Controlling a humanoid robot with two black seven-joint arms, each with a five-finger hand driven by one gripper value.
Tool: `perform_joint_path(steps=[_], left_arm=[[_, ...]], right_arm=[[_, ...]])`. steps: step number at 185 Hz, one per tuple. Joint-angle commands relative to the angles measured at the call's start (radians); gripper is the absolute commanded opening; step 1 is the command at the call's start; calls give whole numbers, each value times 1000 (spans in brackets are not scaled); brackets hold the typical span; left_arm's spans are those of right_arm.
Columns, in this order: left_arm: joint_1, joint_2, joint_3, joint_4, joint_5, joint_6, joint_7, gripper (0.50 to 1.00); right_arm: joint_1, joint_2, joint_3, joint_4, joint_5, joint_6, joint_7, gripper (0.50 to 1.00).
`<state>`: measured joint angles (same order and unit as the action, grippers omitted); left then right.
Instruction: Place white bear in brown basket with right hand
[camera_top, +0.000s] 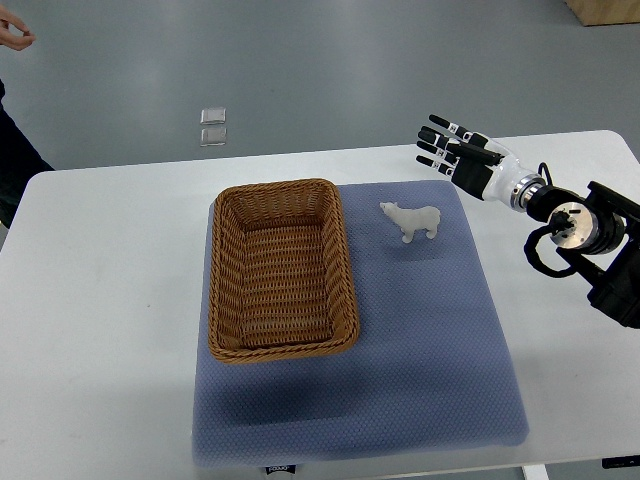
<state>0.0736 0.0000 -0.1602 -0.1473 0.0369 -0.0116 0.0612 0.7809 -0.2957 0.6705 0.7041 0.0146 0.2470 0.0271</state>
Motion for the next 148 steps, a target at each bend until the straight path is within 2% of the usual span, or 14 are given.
perform_joint_path(steps=[1, 104, 148], left_arm=[[0, 0, 1, 0, 0, 2, -1, 1000], [-14, 0, 2, -3, 0, 2, 2, 1000], [-12, 0, 2, -3, 0, 2, 2, 1000]], right_arm=[[1, -2, -3, 0, -1, 0, -3, 930], [6, 0, -6, 2, -91, -11, -1, 930], [6, 1, -5, 11, -275, -5, 22, 928]])
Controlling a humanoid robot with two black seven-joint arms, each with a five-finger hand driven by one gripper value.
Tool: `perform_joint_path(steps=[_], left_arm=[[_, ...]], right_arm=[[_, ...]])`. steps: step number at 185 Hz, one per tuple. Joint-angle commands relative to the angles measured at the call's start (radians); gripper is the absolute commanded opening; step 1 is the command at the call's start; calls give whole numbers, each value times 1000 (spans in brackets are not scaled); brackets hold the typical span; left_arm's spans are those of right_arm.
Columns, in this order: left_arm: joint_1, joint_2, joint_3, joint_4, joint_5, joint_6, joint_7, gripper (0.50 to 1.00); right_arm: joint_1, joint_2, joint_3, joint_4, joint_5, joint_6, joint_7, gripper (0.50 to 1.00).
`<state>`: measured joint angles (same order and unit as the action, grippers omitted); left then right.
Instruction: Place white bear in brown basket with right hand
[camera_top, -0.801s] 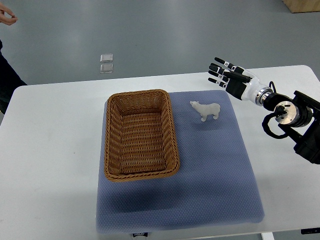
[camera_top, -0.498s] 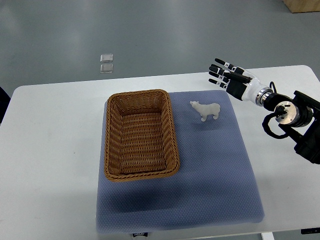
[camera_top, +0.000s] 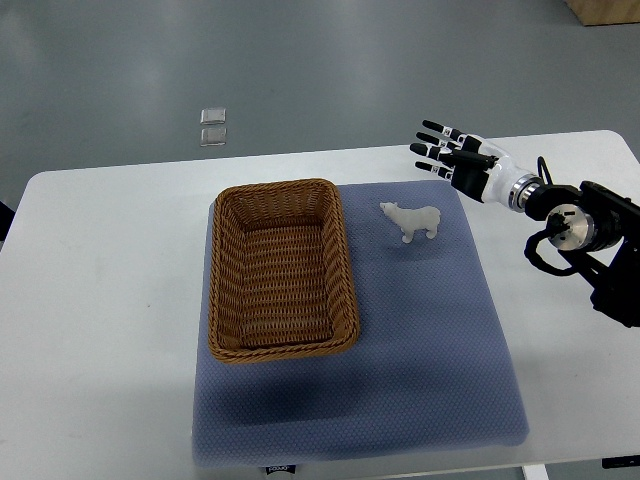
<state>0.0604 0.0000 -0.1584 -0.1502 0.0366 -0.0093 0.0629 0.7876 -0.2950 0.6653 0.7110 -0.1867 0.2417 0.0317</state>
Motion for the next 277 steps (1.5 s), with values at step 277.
perform_joint_path(steps=[277], left_arm=[[1, 0, 0, 0, 0, 0, 0, 1000]], right_arm=[[68, -49, -127, 73, -1185, 18, 166, 926]])
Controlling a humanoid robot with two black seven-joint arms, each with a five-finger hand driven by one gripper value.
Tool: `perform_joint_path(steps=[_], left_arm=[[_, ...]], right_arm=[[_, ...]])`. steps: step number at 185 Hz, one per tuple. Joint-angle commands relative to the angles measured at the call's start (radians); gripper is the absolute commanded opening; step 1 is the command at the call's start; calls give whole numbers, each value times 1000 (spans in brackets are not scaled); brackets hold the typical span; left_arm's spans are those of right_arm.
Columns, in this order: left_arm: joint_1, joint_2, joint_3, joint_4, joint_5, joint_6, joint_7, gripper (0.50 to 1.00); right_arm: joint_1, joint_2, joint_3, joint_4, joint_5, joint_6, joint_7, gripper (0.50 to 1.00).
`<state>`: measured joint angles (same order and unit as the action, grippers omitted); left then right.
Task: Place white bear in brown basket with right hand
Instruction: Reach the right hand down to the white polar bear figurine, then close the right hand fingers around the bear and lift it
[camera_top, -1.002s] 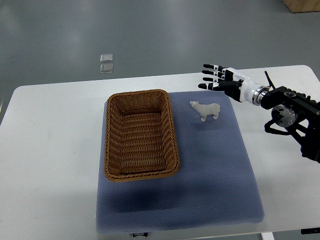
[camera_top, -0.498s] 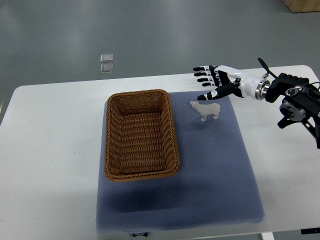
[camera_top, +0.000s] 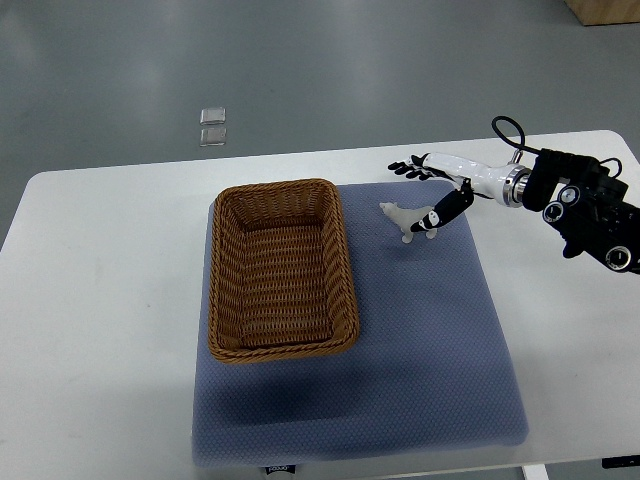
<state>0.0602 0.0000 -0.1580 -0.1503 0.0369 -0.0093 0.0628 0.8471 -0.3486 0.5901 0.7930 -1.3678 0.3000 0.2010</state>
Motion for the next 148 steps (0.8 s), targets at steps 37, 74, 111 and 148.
perform_joint_path(steps=[37, 74, 111, 148], left_arm=[[0, 0, 0, 0, 0, 0, 0, 1000], [1, 0, 0, 0, 0, 0, 0, 1000], [0, 0, 0, 0, 0, 0, 0, 1000], [1, 0, 0, 0, 0, 0, 0, 1000]], right_arm=[[10, 31, -88, -17, -5, -70, -9, 917], [12, 30, -131, -18, -8, -99, -9, 813], [16, 28, -145, -18, -8, -116, -6, 723], [23, 28, -148, -17, -8, -117, -2, 599]])
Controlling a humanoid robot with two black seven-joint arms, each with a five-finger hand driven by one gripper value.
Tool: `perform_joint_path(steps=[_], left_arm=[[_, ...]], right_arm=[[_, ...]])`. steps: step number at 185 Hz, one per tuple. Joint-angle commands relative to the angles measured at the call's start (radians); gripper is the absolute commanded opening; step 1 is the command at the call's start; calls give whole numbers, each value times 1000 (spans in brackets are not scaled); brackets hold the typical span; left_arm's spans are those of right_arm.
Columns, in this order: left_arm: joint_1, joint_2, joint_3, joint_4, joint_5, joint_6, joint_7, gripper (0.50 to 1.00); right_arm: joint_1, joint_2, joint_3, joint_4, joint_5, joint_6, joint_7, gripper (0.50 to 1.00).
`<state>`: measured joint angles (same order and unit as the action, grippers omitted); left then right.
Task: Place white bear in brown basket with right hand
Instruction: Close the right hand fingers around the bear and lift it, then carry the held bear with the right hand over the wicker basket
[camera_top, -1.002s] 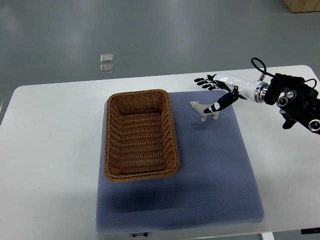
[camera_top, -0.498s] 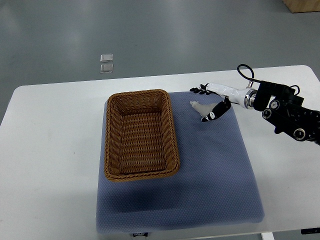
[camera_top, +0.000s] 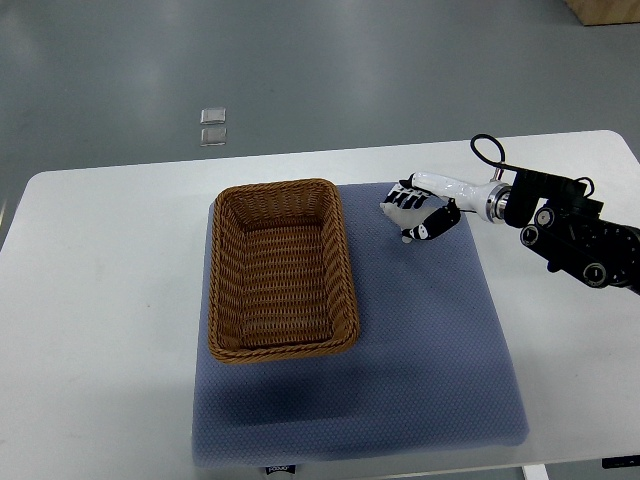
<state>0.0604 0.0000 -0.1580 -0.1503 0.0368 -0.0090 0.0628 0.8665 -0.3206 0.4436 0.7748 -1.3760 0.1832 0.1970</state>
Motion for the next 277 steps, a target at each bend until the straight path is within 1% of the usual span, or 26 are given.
perform_joint_path(steps=[1, 2, 3, 4, 5, 8, 9, 12, 13, 15, 16, 18, 82, 118, 140, 157, 193, 220, 248, 277], left_arm=[[-1, 0, 0, 0, 0, 0, 0, 1000], [-1, 0, 0, 0, 0, 0, 0, 1000], [1, 0, 0, 0, 0, 0, 0, 1000], [1, 0, 0, 0, 0, 0, 0, 1000], [1, 0, 0, 0, 0, 0, 0, 1000], [1, 0, 0, 0, 0, 0, 0, 1000], [1, 0, 0, 0, -2, 0, 0, 1000], [-1, 0, 0, 0, 0, 0, 0, 1000], [1, 0, 0, 0, 0, 0, 0, 1000], [1, 0, 0, 0, 0, 0, 0, 1000], [1, 0, 0, 0, -2, 0, 0, 1000], [-1, 0, 0, 0, 0, 0, 0, 1000], [-1, 0, 0, 0, 0, 0, 0, 1000], [1, 0, 0, 0, 0, 0, 0, 1000], [-1, 0, 0, 0, 0, 0, 0, 1000], [-1, 0, 0, 0, 0, 0, 0, 1000], [1, 0, 0, 0, 0, 0, 0, 1000], [-1, 0, 0, 0, 0, 0, 0, 1000], [-1, 0, 0, 0, 0, 0, 0, 1000], [-1, 0, 0, 0, 0, 0, 0, 1000]], right_arm=[[5, 0, -5, 1, 0, 1, 2, 586], [5, 0, -5, 1, 0, 1, 2, 586], [5, -1, -8, 1, 0, -1, 2, 574], [5, -1, -8, 1, 0, -1, 2, 574], [5, -1, -12, 1, 0, -1, 2, 560], [6, -3, -16, 0, 0, -1, 2, 549], [6, -3, -20, 1, 0, -1, 2, 537], [6, -5, -23, 1, 0, -1, 2, 527], [8, -5, -28, 1, 0, -1, 2, 515], [8, -5, -28, 1, 0, -1, 2, 515], [8, -5, -31, 1, 0, -1, 4, 503], [8, -6, -36, 1, 0, -1, 4, 500], [12, -11, -51, 1, 0, -1, 4, 500], [57, -15, -45, 6, 8, -1, 6, 500], [112, -17, -39, 12, 17, 1, 7, 500], [143, -15, -34, 21, 20, 4, 29, 500], [203, -11, -32, 103, 21, 4, 78, 500], [247, 6, -39, 132, 20, 4, 84, 500], [279, 72, -52, 167, 9, 6, 108, 500], [299, 106, -94, 213, 8, 9, 116, 500]])
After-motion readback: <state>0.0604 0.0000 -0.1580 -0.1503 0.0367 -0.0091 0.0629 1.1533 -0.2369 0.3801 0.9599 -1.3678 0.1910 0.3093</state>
